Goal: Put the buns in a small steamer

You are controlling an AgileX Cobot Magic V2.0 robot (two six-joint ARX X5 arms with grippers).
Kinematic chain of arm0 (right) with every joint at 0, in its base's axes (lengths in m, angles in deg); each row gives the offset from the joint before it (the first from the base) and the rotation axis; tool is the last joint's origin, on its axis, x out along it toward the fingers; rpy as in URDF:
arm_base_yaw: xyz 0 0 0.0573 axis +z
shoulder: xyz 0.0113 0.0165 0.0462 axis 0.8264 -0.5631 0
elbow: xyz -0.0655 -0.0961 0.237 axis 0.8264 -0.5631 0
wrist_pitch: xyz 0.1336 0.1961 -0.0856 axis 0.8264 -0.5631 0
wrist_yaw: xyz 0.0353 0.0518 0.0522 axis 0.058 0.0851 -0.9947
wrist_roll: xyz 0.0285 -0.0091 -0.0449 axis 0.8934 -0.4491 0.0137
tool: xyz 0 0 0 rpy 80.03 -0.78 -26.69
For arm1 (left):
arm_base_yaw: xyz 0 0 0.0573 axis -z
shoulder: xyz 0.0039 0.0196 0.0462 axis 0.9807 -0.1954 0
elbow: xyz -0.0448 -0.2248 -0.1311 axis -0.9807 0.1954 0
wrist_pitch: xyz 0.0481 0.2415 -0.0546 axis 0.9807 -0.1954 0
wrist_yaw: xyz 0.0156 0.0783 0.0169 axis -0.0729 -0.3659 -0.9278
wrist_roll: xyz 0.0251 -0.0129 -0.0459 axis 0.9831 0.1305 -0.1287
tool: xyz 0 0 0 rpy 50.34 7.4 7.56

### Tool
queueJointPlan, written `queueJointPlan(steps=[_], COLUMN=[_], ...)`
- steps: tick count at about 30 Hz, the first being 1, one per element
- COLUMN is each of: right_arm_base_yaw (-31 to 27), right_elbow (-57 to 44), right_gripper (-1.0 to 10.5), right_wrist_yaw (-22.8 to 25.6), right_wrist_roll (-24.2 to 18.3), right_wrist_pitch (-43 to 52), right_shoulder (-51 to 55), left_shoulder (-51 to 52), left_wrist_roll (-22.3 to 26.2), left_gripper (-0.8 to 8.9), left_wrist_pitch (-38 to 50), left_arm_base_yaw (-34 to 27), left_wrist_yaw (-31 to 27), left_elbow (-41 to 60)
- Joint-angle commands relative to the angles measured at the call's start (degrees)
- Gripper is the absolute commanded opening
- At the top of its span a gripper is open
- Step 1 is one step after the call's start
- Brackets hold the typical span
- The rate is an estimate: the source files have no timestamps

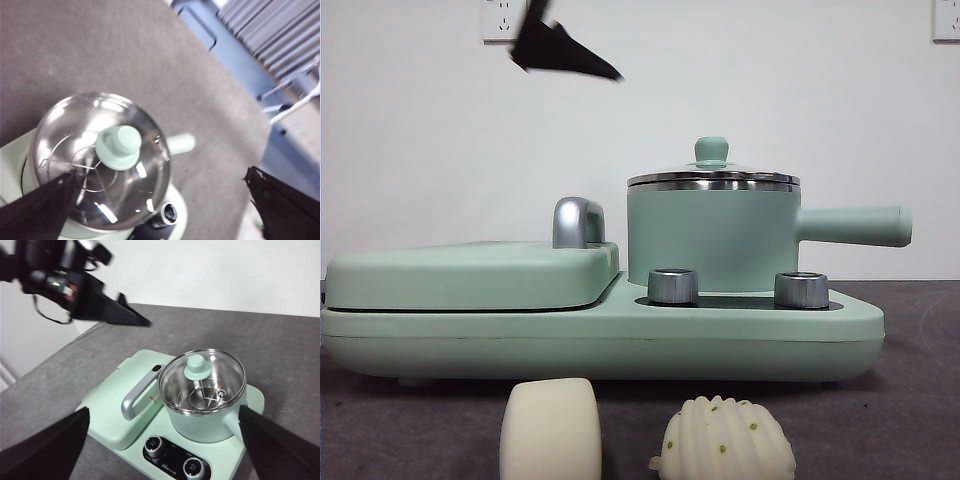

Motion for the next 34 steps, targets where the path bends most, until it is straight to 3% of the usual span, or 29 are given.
queueJointPlan(steps=[1,10,13,24,30,34], right_arm_base_yaw=[0.04,0.42,0.42,0.39,0.39,0.39], right_elbow=[1.07,1.07,1.07,1.07,1.07,1.07], right_gripper=[4.8,4.8,4.8,4.8,4.8,4.8], right_wrist_yaw=[-0.11,-0.11,-0.11,-0.11,-0.11,-0.09], right_wrist_roll=[0.20,0.20,0.20,0.20,0.20,0.17], right_wrist_pitch=[0.35,0.31,0.31,-1.31,-1.36,-1.36], right_shoulder=[-0.46,-0.46,-0.46,-0.46,-0.46,-0.46], left_shoulder=[-4.00,-10.54,-11.54,-13.94,-15.23,-15.32], left_wrist_roll=[4.35,15.52,18.62,15.54,15.37,15.19], left_gripper=[5.61,5.60,5.60,5.40,4.36,2.74], left_wrist_pitch=[-1.25,-0.81,-0.52,2.86,3.48,3.76], left_arm_base_yaw=[2.40,10.99,12.83,13.49,13.42,13.42], left_wrist_yaw=[-3.89,-24.63,-27.65,-28.65,-28.65,-28.68], left_elbow=[-4.31,-7.48,-7.48,-7.48,-7.48,-7.48])
